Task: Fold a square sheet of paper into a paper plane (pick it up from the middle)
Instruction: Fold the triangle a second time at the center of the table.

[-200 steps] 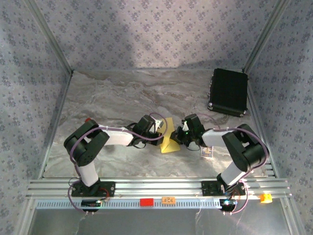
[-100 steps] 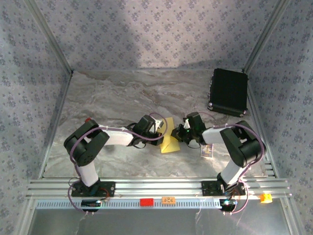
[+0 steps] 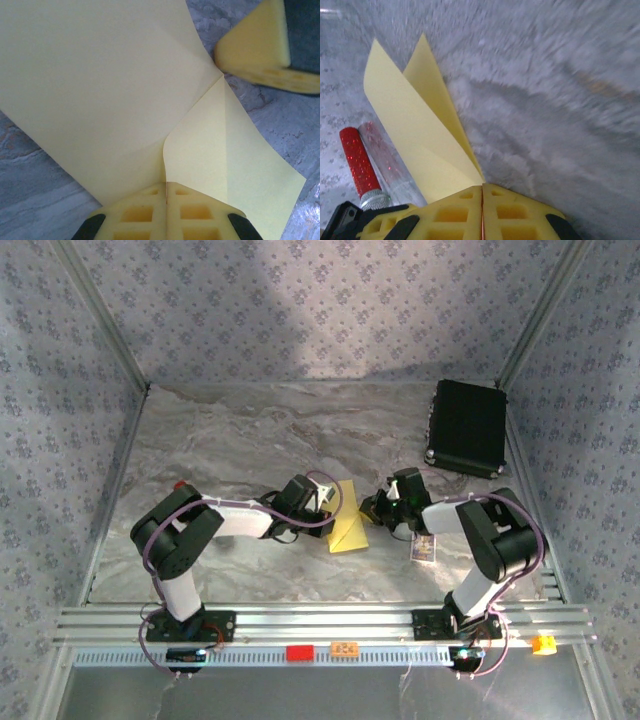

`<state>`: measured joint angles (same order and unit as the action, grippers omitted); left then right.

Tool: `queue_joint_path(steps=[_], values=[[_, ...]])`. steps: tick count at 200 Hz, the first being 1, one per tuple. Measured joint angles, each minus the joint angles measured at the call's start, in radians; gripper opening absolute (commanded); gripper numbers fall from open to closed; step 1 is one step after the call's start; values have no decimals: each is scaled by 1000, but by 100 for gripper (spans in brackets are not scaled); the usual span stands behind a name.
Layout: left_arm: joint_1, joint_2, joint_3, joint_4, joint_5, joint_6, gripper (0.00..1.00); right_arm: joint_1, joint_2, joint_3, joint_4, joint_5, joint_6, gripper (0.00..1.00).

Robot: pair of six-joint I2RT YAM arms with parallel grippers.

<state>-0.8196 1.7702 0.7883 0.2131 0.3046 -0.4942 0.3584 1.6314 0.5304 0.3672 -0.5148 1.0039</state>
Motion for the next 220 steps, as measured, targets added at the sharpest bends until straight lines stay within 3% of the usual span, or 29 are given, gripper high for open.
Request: queue_joint_path(steps=[59,100,148,181,220], values=[[0,0,2,-3,2,0,0,54,-113,16,-65,16,-18,12],[0,0,4,-8,2,0,0,140,-53,29,-51,-23,-13,11],[0,0,4,-8,2,0,0,161,8,23,-52,-30,-6,9],[0,0,6,-13,2,0,8,161,10,0,-14,-28,-5,8],[8,-39,27,-98,-9,-10,36,164,8,-4,-1,-22,0,8]])
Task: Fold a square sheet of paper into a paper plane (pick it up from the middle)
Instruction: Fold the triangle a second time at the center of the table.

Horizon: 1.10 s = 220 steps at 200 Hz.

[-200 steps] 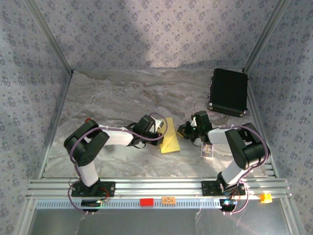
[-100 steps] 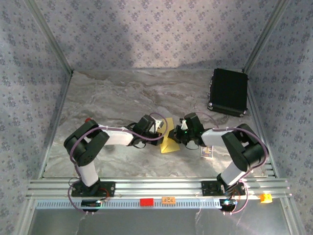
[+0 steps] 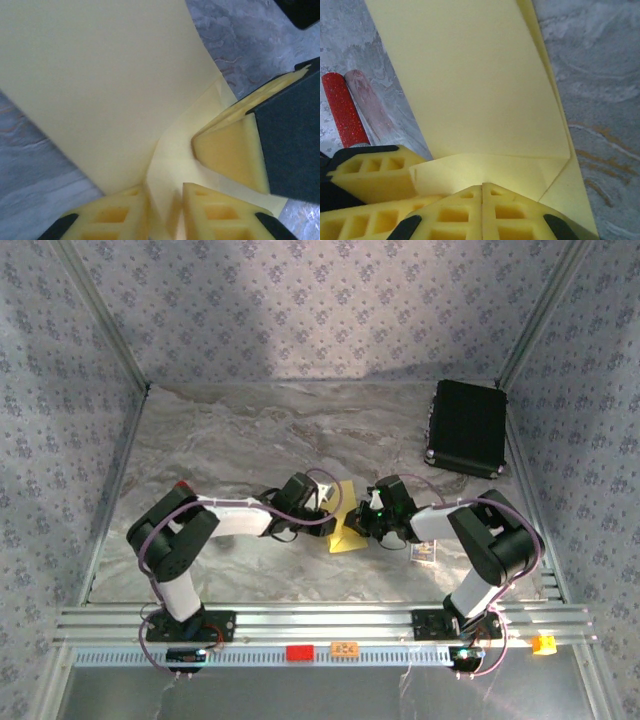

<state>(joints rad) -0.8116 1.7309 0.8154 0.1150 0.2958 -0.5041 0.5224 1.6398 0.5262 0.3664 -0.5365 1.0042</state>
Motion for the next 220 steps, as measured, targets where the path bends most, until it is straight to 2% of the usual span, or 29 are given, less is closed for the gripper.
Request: queue_joint_path(steps=[11,26,49,76,96,142,220], values=[[10,-32,2,-35,-12,-2,39,2,-1,0,0,2,2,8],[23,-81,2,-69,-28,-17,39,4,-2,0,0,7,3,8],[31,-151,2,-89,-29,-45,27,6,-2,0,2,11,11,8],[23,-178,3,-83,32,-84,15,8,-2,0,5,18,18,8],[1,-159,19,-90,98,-93,11,8,-2,0,5,19,21,8],[-44,-50,102,-89,206,-110,8,10,-4,-5,11,24,21,8],[-32,12,140,-103,265,-134,3,8,-6,-8,16,28,21,7]])
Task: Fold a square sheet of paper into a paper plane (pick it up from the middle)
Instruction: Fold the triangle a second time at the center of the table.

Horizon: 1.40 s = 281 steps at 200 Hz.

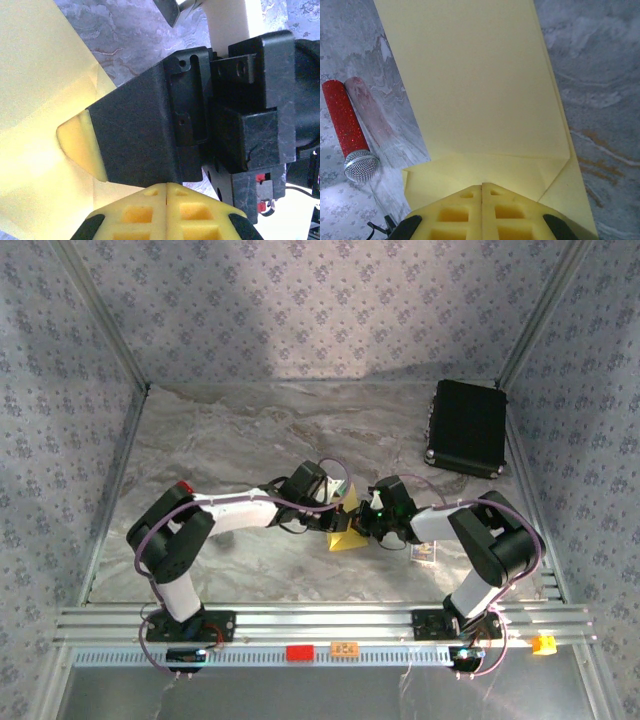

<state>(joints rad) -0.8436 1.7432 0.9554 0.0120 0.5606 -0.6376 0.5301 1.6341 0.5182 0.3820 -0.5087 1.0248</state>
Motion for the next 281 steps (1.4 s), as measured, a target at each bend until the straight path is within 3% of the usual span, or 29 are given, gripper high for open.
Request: queue_joint_path(steps=[116,281], values=[[-1,-32,-18,-40,-48,0,0,0,-2,-1,1,4,5,8],[-4,64,-13,-87,-53,21,0,0,-2,-4,7,4,7,8]])
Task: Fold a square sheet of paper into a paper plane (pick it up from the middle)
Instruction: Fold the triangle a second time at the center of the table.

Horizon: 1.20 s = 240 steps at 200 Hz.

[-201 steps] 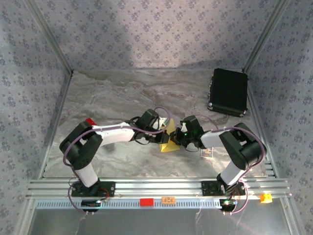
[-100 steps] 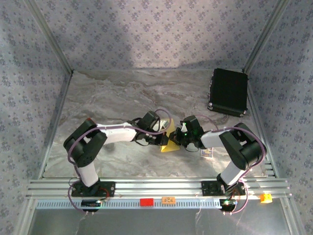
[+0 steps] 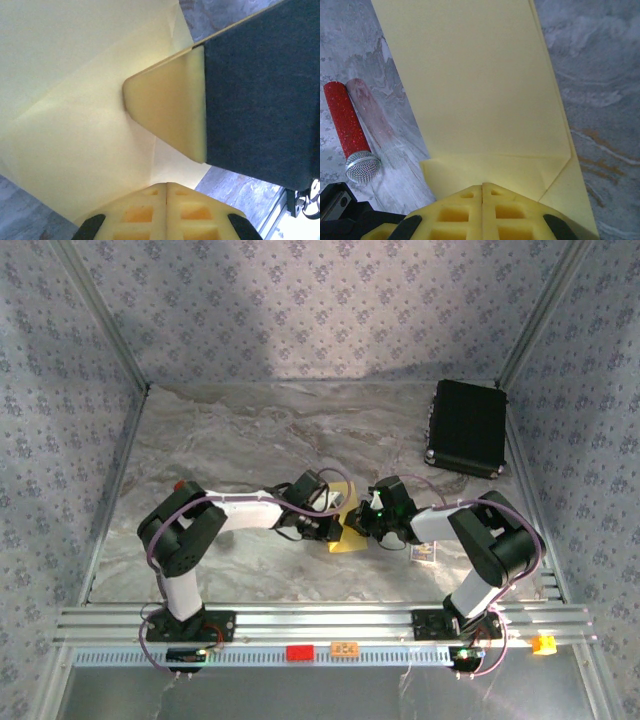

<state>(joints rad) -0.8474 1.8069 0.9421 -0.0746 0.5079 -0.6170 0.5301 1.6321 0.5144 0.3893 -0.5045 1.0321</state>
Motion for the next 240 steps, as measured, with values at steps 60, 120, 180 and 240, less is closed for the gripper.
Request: queue_joint_path(steps=[60,120,180,240], values=[[-8,2,0,-32,-11,29,0,0,0,0,0,0,0,8],[-13,2,-16,-33,-26,50,0,0,0,0,0,0,0,8],[-24,-25,-46,-27,-45,77,0,0,0,0,-3,-4,0,8],[-38,-72,-90,-42,-60,94,0,0,0,0,-3,-6,0,8]])
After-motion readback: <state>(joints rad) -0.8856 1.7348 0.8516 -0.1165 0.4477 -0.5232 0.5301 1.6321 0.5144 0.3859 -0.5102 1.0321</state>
